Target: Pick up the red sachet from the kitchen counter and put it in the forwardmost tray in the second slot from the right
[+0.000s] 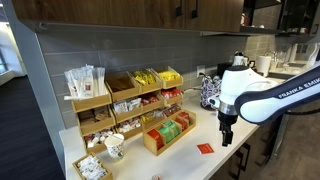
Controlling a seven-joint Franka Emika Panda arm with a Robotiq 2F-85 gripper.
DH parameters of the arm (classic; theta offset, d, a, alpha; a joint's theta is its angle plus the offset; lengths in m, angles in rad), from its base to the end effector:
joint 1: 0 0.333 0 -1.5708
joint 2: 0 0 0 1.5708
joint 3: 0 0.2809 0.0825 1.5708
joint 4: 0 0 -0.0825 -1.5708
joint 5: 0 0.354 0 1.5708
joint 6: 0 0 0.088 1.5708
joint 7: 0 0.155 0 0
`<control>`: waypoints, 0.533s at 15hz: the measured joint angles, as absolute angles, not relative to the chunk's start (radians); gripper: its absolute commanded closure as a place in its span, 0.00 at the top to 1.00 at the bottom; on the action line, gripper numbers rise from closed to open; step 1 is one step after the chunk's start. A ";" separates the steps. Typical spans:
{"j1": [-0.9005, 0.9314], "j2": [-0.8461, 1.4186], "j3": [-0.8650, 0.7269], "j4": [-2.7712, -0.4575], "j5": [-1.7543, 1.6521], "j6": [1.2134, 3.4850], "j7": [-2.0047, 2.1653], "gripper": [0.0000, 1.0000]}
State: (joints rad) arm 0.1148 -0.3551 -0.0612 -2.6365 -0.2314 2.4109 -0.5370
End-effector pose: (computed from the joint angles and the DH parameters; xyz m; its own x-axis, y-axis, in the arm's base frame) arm 0.4096 0.0152 0.3147 0.7262 0.6871 0.0224 0.6715 -0.7159 0.1914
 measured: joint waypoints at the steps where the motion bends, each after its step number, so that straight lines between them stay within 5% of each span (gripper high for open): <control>1: 0.115 -0.353 -0.061 -2.636 -0.227 2.416 -0.538 1.00; 8: 0.127 -0.285 -0.083 -2.631 -0.119 2.531 -0.687 1.00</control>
